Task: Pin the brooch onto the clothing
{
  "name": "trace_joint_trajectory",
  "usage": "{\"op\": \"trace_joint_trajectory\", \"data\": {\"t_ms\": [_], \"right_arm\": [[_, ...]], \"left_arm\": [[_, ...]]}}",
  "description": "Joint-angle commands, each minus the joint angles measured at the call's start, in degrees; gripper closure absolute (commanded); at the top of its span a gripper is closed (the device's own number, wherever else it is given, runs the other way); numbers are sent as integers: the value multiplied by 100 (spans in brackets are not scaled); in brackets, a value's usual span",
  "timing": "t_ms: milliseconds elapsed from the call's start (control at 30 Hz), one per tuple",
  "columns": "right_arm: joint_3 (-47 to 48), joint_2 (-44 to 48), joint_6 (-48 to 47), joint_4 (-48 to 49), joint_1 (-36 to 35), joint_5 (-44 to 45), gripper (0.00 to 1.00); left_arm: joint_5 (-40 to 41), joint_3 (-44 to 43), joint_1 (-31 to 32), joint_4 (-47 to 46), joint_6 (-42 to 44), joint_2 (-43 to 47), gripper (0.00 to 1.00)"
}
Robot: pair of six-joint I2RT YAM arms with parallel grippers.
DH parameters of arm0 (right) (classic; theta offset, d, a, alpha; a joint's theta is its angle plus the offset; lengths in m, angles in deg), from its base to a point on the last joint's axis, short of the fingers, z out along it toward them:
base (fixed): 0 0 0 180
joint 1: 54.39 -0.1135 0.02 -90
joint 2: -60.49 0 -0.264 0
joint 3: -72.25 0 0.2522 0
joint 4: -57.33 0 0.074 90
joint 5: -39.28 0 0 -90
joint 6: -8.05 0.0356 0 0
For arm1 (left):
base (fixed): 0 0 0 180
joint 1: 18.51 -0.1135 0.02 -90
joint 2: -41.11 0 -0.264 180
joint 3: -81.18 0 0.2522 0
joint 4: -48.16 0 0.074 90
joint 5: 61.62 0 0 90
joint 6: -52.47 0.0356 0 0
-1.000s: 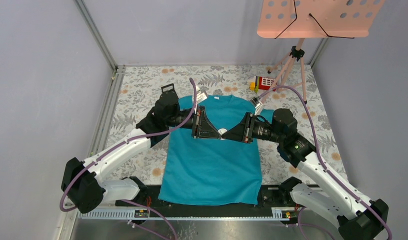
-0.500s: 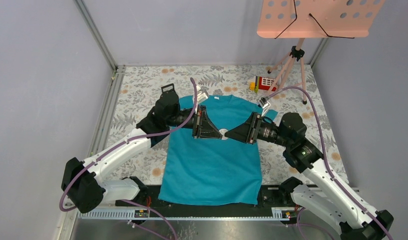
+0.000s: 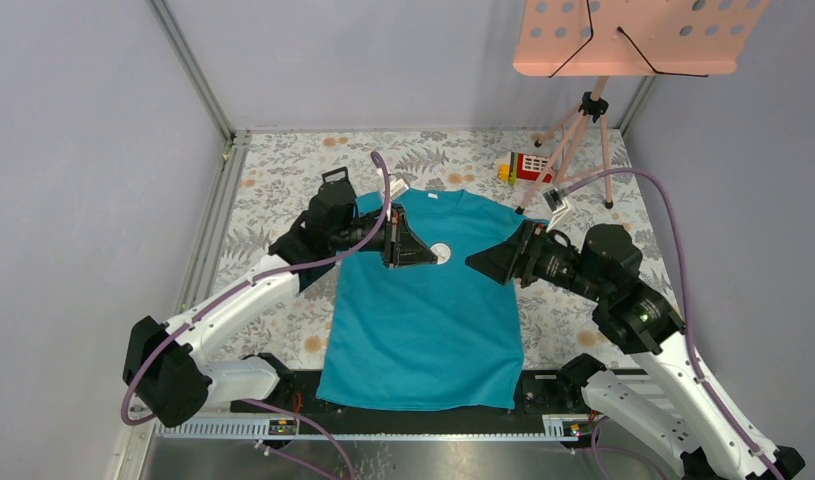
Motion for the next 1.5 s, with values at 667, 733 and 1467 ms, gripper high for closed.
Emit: {"op": "trace_joint_trajectory", "data": {"t_ms": [667,733,1467], "right_arm": [[972,-3505,-1676,-1349,977,1869,19],[1190,-4147,-1734,-1239,979,1956,21],[3250,-7617,-2247,-1573,697,3165,36]], "left_arm": [[3319,635,-765,262,-953,246,100],[3324,674,-776,189,-1045,237,100],[3264,1007,-831,-674,-1529,-100,100]]}}
